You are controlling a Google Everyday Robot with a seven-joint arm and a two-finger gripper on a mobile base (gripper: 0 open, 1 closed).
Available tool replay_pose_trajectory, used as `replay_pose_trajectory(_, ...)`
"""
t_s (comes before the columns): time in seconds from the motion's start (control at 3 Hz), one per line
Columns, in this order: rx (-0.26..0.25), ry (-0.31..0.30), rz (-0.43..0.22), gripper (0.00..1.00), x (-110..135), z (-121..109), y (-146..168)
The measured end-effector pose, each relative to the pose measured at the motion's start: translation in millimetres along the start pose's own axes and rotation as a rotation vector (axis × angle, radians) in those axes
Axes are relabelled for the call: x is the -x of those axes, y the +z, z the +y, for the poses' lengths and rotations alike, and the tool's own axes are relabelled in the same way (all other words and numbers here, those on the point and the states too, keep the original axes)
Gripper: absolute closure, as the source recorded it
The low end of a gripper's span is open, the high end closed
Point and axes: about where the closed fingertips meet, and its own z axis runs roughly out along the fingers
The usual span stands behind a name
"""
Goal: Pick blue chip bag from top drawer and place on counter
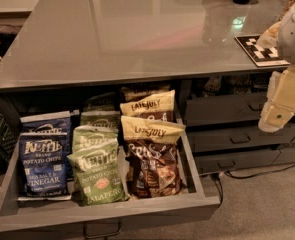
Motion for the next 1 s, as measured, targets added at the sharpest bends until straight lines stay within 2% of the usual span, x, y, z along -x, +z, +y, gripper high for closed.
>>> replay_pose_trajectory(0.33, -0.007, -0.007, -0.003, 0.0, 8.7, 5.0, 0.0)
replay_pose_trajectory(1.0, 0.051, -0.03, 0.069, 0.0, 75.2, 33.2, 28.1)
